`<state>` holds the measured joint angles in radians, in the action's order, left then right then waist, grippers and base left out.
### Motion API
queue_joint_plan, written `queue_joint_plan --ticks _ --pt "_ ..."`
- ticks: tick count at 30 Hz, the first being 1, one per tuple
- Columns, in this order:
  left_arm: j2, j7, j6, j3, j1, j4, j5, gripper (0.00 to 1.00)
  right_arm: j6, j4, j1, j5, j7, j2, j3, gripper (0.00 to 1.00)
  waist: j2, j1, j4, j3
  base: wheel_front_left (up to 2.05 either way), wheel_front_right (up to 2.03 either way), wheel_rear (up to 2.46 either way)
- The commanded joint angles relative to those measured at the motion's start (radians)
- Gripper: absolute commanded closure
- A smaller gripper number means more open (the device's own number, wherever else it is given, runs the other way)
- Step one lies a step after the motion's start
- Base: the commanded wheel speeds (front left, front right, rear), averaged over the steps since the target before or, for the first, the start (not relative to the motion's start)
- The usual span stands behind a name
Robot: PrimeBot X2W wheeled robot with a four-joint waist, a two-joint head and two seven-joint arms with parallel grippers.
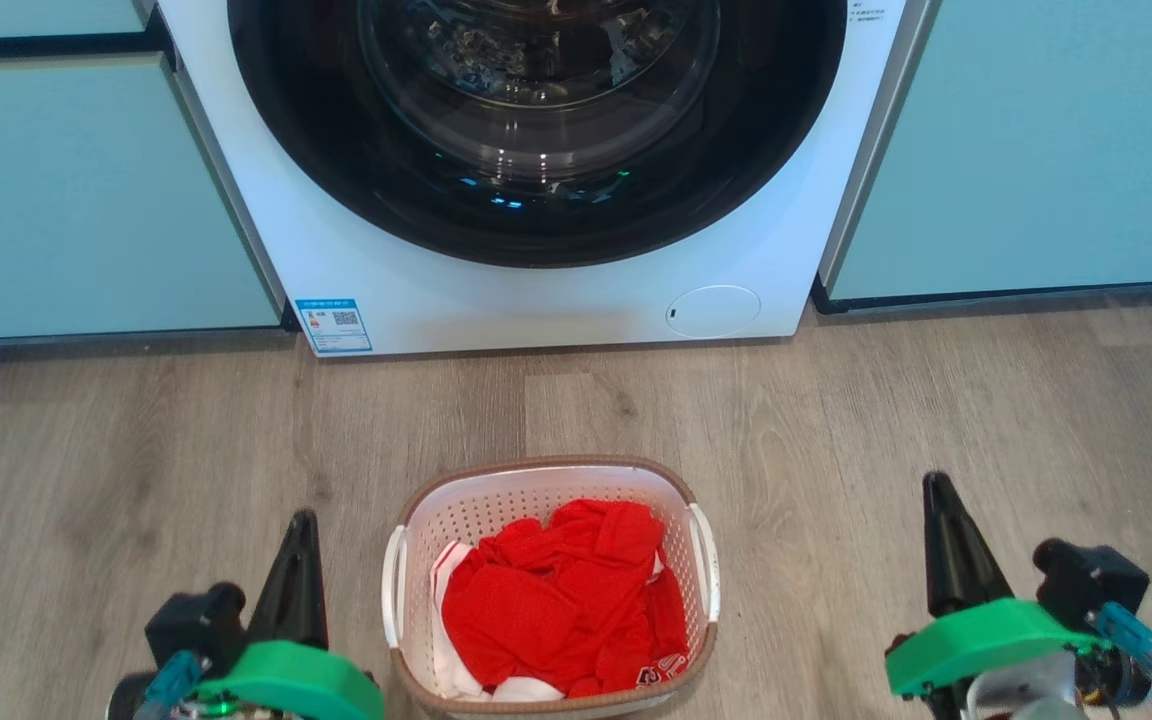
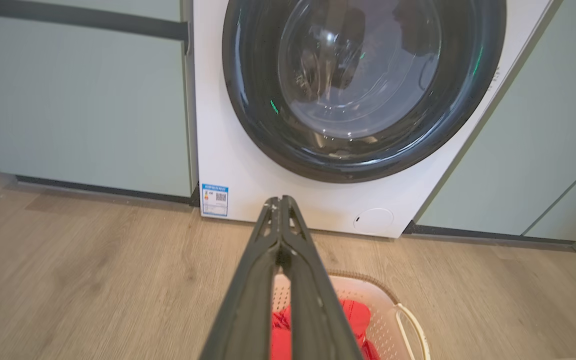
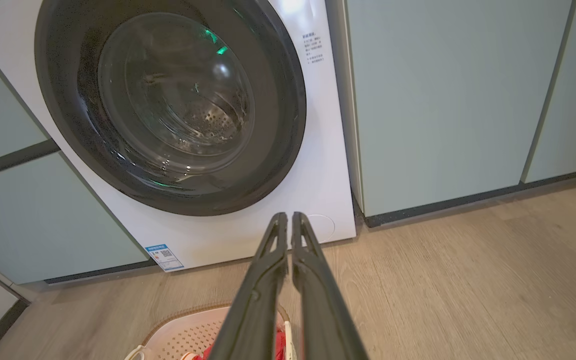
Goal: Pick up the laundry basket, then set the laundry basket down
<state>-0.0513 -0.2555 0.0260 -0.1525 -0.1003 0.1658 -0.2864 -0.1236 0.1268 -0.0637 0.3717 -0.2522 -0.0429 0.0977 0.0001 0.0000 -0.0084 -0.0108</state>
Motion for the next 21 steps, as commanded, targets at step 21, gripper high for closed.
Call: queue_joint_plan --ticks 21 --pt "-0.009 0.055 -0.028 0.035 0.054 -0.005 -0.246 1.00 -0.001 -0.003 0.043 0.236 0.049 -0.015 -0.021 1.00 -0.0001 0.0000 0.001 0.002 0.00 0.00 0.00"
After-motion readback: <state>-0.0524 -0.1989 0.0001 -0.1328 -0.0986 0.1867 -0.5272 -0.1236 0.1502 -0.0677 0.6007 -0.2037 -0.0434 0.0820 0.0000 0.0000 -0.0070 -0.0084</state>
